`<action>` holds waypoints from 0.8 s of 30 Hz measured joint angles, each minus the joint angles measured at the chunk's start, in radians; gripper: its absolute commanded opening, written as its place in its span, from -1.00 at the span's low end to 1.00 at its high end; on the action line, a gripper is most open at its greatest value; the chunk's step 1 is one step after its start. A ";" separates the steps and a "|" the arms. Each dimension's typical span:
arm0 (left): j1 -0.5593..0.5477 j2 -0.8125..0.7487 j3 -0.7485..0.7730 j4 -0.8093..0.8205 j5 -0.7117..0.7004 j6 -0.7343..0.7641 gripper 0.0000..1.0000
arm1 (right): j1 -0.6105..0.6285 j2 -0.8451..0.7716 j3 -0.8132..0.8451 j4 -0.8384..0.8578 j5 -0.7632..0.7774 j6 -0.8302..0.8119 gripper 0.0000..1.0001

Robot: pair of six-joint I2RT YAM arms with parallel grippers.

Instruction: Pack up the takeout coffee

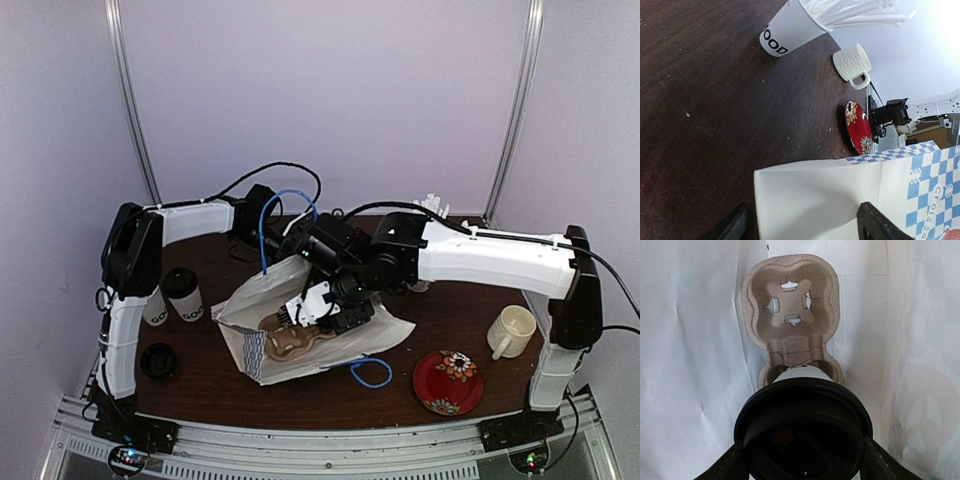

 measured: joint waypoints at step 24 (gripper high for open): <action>0.021 -0.001 -0.001 0.037 0.021 -0.048 0.54 | 0.026 0.000 -0.042 0.032 0.076 -0.057 0.01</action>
